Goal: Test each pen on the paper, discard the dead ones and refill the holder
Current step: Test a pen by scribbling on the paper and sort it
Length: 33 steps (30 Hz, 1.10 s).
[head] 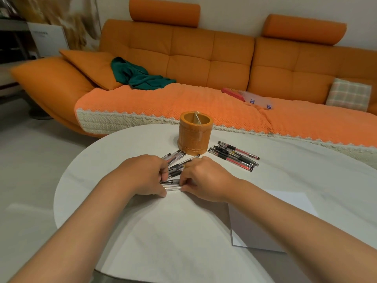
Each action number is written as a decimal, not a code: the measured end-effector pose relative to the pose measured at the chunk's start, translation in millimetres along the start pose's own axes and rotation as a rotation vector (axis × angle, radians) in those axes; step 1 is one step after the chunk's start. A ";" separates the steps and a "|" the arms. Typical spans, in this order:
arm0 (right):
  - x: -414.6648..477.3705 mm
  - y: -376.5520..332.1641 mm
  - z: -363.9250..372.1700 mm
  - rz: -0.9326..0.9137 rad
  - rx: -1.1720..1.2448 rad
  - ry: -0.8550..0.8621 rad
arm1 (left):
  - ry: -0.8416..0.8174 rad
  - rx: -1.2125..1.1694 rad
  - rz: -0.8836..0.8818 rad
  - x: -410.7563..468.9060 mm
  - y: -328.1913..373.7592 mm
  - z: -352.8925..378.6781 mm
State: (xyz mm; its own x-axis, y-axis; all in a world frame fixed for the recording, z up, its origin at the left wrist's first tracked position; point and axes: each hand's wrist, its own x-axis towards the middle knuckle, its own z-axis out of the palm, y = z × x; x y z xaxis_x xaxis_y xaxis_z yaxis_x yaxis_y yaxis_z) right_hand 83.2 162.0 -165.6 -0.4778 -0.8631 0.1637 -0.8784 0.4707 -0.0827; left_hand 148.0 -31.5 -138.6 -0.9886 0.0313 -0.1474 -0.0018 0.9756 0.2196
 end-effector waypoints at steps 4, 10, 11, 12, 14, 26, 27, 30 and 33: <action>-20.6 14.2 -10.3 0.094 0.033 0.019 | -0.022 -0.035 0.033 2.7 6.9 0.2; -59.2 41.9 -23.7 0.261 0.069 0.066 | 0.066 -0.105 0.080 11.4 31.5 4.6; -65.8 44.5 -25.0 0.282 0.058 0.071 | 0.082 -0.125 0.097 13.3 37.8 6.8; -71.8 46.4 -26.3 0.296 0.049 0.077 | 0.095 -0.152 0.116 14.9 44.3 9.6; -82.6 46.7 -28.4 0.317 0.074 0.085 | 0.123 -0.217 0.156 17.5 58.1 16.5; -131.7 72.0 -25.4 0.361 0.080 0.085 | 0.210 -0.462 0.267 37.5 99.9 47.9; -132.9 73.7 -25.5 0.363 0.084 0.083 | 0.237 -0.474 0.265 39.4 102.9 49.9; -131.2 77.9 -27.0 0.351 0.075 0.083 | 0.319 -0.509 0.272 45.1 111.2 56.7; -125.9 77.6 -25.2 0.349 0.122 0.108 | 0.368 -0.540 0.314 50.8 117.8 62.6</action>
State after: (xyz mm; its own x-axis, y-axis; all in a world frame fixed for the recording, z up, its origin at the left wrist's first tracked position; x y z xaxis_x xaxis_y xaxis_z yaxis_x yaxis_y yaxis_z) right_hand 75.3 311.8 -167.9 -0.7507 -0.6274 0.2070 -0.6603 0.7020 -0.2670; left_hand 106.9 98.6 -180.6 -0.9412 0.1247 0.3139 0.3103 0.6864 0.6577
